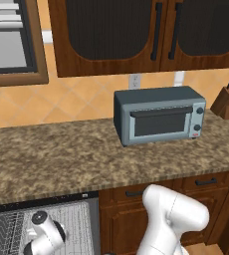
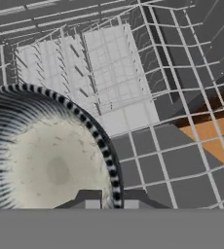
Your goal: Pick up the cup and bowl from the counter, place them in the dishwasher, and close the dishwasher door.
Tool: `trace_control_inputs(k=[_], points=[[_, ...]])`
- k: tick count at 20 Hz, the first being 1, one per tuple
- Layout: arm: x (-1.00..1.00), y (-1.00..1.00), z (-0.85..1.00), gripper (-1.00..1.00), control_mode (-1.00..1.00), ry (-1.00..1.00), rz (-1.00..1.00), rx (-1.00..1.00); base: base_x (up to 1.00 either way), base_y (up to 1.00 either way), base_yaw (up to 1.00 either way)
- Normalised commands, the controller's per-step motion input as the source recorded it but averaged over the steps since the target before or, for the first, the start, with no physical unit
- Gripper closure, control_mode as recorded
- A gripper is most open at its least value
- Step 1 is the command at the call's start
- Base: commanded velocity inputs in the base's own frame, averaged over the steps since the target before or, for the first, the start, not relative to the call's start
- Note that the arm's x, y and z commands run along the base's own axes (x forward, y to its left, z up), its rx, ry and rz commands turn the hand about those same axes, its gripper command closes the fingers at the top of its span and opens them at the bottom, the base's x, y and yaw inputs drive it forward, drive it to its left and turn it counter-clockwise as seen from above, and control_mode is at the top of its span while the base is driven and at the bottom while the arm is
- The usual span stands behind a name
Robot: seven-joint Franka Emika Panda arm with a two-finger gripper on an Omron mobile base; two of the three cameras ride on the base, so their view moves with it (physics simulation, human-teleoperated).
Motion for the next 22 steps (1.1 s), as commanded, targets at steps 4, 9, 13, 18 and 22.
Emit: trace_control_inputs(k=[4, 9, 13, 18, 22], points=[[0.0, 0.0, 0.0, -1.0, -1.0, 0.0, 0.0, 0.0, 0.0, 0.0, 0.0], [-0.03, 0.0, 0.2, -1.0, -1.0, -0.02, 0.0, 0.0, 0.0, 0.0, 0.0], [-0.43, -0.06, 0.71, -1.0, -1.0, -0.16, 0.0, 0.04, 0.0, 0.0, 0.0], [-0.76, -0.29, 0.26, -1.0, -1.0, -0.17, 0.01, 0.17, 0.0, 0.0, 0.0], [-0.21, -0.25, 0.16, -1.0, -1.0, -0.02, 0.0, 0.05, 0.0, 0.0, 0.0]])
